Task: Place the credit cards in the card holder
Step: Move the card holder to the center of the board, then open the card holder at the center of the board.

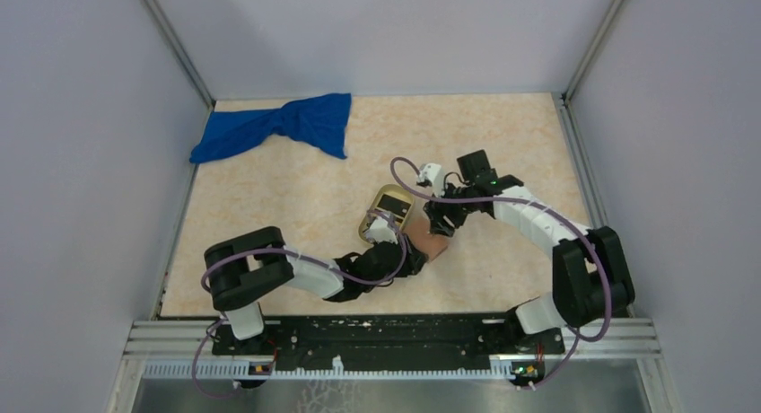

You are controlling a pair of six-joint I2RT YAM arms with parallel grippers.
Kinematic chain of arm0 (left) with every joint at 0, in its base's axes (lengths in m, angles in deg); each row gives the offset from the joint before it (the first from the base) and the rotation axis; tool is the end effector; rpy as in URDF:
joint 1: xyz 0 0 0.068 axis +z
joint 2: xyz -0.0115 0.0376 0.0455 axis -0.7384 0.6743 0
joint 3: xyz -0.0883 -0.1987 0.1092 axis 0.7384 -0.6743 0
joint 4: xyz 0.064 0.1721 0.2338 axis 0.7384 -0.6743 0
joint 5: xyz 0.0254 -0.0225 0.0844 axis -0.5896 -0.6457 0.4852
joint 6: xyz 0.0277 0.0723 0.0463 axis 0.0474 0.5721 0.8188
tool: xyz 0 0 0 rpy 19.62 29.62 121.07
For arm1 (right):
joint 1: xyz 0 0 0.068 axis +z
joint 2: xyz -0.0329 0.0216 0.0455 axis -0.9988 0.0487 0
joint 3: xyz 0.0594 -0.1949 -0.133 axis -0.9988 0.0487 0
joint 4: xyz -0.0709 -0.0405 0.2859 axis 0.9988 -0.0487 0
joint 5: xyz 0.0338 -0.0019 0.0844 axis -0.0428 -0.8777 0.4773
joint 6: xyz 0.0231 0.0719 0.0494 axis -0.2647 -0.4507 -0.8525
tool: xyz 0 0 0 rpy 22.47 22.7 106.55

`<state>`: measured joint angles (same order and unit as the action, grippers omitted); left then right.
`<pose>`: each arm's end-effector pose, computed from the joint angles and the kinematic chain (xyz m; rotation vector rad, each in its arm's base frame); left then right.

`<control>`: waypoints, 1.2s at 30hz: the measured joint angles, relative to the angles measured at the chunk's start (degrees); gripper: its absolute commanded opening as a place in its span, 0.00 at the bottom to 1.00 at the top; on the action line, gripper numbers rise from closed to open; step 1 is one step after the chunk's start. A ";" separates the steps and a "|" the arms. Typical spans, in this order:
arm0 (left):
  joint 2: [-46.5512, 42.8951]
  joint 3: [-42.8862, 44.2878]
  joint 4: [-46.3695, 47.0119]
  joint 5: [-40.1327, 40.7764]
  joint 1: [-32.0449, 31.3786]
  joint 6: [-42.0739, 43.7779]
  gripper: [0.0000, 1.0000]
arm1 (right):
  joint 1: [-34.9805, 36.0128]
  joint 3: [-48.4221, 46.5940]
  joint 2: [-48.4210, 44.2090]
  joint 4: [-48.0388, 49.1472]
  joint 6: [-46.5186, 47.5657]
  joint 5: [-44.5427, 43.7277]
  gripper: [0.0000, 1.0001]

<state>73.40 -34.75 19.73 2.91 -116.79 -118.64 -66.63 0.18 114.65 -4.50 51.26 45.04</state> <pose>0.1600 -0.3309 0.0395 -0.0178 2.1449 -0.9423 0.2973 0.1561 0.1419 -1.2859 2.1139 0.6039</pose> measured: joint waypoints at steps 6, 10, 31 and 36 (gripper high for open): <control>2.25 4.57 -5.27 2.29 1.25 -5.51 0.44 | 4.15 0.00 6.40 1.25 -1.53 -5.62 0.52; 3.43 5.75 -5.77 2.01 2.38 -7.30 0.38 | 6.49 0.00 7.21 2.25 -2.56 -7.85 0.50; 5.46 6.45 -3.10 0.28 4.13 -7.85 0.32 | 9.42 0.13 8.24 5.62 -4.98 -17.55 0.00; 5.88 6.56 -2.40 0.07 4.52 -7.87 0.30 | 9.18 0.59 6.34 4.66 -5.09 -18.58 0.00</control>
<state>79.28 -28.19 17.33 2.97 -112.26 -126.51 -57.45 0.77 120.99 0.15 46.17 26.46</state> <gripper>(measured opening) 0.312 0.009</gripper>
